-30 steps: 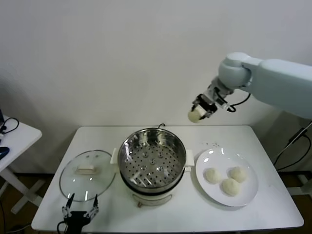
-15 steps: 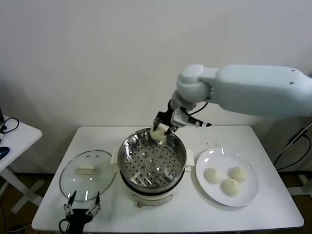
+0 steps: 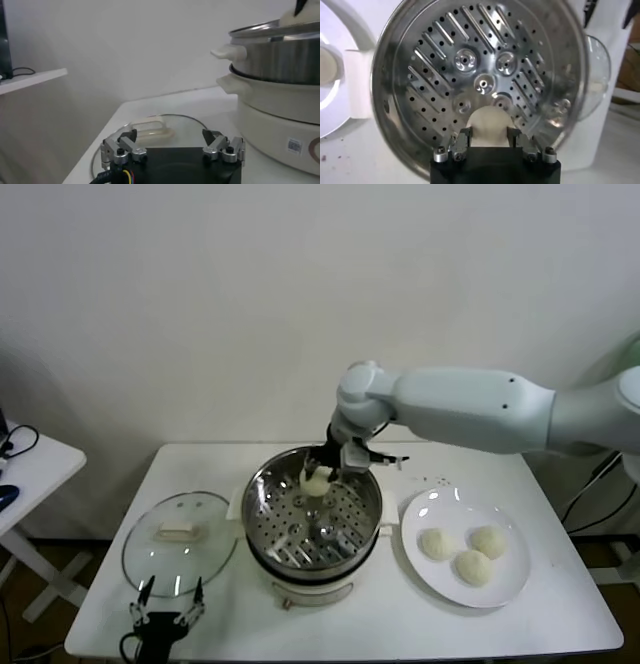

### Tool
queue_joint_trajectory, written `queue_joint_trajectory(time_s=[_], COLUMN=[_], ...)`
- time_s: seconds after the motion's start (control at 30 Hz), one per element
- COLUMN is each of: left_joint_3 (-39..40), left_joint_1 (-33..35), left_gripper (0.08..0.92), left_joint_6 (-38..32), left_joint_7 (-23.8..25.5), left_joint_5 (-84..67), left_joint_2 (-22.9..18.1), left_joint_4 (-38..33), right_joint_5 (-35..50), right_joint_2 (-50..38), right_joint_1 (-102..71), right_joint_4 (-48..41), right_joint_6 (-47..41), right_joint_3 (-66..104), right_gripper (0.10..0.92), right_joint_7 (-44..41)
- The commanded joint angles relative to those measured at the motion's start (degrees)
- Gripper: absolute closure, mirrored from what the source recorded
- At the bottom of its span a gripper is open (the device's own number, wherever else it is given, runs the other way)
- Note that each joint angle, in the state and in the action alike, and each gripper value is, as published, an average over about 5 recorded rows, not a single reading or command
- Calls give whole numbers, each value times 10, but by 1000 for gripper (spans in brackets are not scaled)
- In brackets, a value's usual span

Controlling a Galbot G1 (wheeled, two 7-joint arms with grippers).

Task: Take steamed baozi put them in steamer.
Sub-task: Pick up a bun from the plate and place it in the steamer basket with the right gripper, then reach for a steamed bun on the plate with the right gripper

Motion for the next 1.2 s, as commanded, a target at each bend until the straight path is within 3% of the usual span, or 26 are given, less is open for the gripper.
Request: queue_joint_trajectory(time_s=[0.03,0.27,0.4,0.5,0.63,0.73,0.9,1.07,1.2], left_joint_3=[-6,-5,-5,-5,-5,-4,1,7,8], left_joint_1=[-4,-6,-5,-3,2,6,11,11,11], left_gripper=[177,177,177,177,177,177,177,177,177], left_joint_6=[-1,0,0,0,1,0,0,-1,0], left_joint_7=[-1,-2,-2,-2,-2,-2,-2,-3,-3], left_joint_5=[-2,-3,-3,-2,-1,0,3,7,7], left_joint_2=[2,2,2,4,5,5,5,4,3], left_joint_4=[5,6,3,0,-4,-8,-14,-18,-21], right_joint_5=[-57,-64,-39,29,193,335,568,605,592], right_joint_2=[25,32,29,17,-12,-41,-97,-179,-247], right_joint_1=[-60,-61,-44,-7,78,151,286,333,330], right_joint_4=[-58,-83,-84,-71,-33,1,48,108,161], right_joint_6=[33,42,46,43,22,-25,-184,-356,-437], right_joint_3=[12,24,25,9,-46,-104,-246,-345,-405], right_gripper=[516,511,440,353,249,210,203,203,203], right_joint_7=[12,23,32,27,3,-19,-34,-17,-5])
